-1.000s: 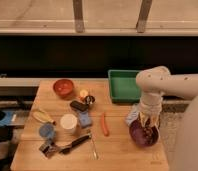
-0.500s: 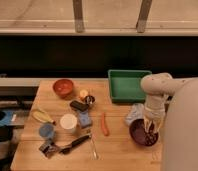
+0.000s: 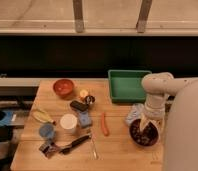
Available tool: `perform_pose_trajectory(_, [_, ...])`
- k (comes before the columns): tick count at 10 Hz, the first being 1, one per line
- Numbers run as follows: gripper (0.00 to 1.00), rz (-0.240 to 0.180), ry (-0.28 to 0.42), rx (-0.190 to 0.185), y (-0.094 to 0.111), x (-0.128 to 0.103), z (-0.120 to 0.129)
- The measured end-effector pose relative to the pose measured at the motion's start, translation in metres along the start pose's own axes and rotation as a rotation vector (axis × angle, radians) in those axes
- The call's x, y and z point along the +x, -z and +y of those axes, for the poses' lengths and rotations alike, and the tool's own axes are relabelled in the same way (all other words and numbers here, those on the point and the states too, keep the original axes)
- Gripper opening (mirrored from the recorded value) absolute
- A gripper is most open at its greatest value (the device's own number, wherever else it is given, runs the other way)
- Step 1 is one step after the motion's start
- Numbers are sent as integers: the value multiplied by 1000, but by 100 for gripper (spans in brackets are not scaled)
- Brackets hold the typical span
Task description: Place grapes in purple bowl
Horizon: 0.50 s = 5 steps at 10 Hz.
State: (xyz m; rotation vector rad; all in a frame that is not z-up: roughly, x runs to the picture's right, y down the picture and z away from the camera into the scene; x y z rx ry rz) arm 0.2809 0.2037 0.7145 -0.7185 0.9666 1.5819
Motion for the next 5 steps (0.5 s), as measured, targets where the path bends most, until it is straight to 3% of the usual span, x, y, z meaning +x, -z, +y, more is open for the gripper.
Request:
perform_pose_trajectory(2, [80,-57,7,-23,14,-3,4])
perform_pose_trajectory(4, [80,-167,4,-53,43,-3,4])
perform_pose_trajectory(5, [80,-198,-1,-65,51,-2,3])
